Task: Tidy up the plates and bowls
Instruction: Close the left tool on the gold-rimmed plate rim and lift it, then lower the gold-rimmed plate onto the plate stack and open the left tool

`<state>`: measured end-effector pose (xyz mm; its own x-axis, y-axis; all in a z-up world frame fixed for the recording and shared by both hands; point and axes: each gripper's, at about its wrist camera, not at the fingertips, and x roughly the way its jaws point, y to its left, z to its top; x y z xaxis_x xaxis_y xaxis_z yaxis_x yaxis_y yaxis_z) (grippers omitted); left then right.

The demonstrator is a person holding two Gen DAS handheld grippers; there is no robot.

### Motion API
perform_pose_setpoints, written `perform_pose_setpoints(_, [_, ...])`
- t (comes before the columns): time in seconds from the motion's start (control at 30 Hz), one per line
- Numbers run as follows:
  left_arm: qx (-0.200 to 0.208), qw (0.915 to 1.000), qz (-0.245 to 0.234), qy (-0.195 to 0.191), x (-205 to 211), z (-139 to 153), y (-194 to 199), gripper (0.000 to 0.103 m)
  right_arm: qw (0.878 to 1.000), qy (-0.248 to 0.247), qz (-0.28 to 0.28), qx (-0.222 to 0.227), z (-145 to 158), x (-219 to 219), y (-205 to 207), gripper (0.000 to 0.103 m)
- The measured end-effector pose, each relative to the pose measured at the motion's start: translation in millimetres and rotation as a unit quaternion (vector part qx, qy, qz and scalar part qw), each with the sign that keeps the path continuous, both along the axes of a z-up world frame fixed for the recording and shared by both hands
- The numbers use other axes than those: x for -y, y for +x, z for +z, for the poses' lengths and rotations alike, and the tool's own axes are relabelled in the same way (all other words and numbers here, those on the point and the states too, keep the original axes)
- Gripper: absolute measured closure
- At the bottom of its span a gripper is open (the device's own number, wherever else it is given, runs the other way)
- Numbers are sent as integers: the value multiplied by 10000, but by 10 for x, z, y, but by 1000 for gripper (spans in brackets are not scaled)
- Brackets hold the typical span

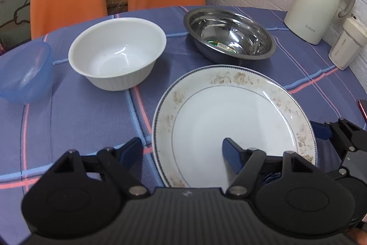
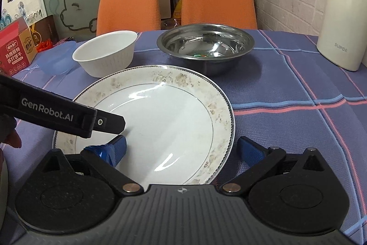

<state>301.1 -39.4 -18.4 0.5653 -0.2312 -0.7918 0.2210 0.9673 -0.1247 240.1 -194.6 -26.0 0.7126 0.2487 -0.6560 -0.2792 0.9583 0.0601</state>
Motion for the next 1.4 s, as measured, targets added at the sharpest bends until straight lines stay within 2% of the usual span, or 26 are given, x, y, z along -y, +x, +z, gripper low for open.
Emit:
perform_pose_setpoints(0.03, [43,9999,-71,-58,12,5,-19,47,10000,-12,-28,-35,7,-13,9,12])
perform_pose_setpoints(0.07, [51,9998,-141,-102,29,17,-29,51,10000,-23,-44,-57,14,-33,8,12])
perform_pose_setpoints(0.17, [7,9999,-106,-121,22,22,-31,52,9999,-50,145,-14,-3,-143,-36,12])
perform_pose_setpoints(0.23, [-87,9999,-67,-113,21,41,-60,54,10000,-36,13,-5,-1,-173,-62,12])
perform_pose_setpoints(0.4, [-25,9998,-80,-168,-29,140,-256,55,9997,-20,-202,-115,44,-231,-153,12])
perform_pose_setpoints(0.6, [320,9994,23,-117,-181,365,-590,55,9996,10,-246,100,197,-301,-400,12])
perform_pose_setpoints(0.8, [720,9968,320,-133,-603,624,-1116,55,9992,134,-115,367,385,-500,-706,12])
perform_pose_setpoints(0.97, [915,9925,806,-20,-1081,745,-1603,54,9973,213,271,649,555,-814,-1069,12])
perform_pose_setpoints(1.17, [905,9879,1240,206,-1468,625,-2094,53,9928,365,890,719,565,-1292,-1447,12])
perform_pose_setpoints(1.4, [775,9880,1334,92,-1652,380,-2327,53,9914,425,1182,378,388,-1631,-1768,12])
